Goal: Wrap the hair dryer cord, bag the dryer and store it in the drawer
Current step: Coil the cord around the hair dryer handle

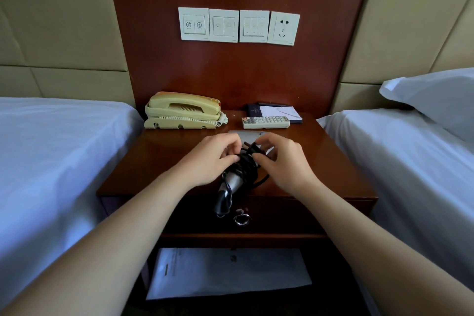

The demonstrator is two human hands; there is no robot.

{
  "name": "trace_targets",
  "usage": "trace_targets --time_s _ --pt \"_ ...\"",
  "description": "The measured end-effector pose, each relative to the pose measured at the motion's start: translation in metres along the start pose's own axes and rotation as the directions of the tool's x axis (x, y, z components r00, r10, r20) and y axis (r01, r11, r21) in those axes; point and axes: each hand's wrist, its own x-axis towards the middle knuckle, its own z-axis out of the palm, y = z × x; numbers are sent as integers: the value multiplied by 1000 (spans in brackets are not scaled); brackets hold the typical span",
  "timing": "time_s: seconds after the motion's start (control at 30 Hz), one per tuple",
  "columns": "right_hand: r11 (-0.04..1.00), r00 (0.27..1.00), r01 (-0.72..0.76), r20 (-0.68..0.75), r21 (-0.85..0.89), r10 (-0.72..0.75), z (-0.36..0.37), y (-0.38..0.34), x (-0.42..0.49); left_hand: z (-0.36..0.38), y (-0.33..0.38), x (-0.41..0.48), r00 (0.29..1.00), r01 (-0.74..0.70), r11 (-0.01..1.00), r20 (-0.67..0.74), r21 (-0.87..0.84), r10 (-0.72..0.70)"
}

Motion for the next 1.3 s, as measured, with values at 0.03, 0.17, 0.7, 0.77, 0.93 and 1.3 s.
trace_targets --time_s 0.03,0.17,0.7,0.77,0.93,1.3 --pt "1000 1000 23 16 -19 -23 -1 0 0 0 -1 -2 999 -40 995 0 92 40" --pt "990 990 129 65 -64 -125 0 0 -1 -1 -3 -6 995 -89 960 -24 264 99" --pt "971 946 238 220 22 -237 2 -9 7 1 -26 -29 983 -117 975 -119 190 141" --pt "958 929 287 241 12 -281 2 -11 9 1 -28 -31 982 -113 978 -133 177 137" --pt "946 903 323 291 20 -315 2 -14 13 -3 -32 -32 986 -89 985 -126 149 108" --pt "966 902 240 345 100 -260 1 -9 18 -6 -32 -32 986 -123 985 -96 117 134"
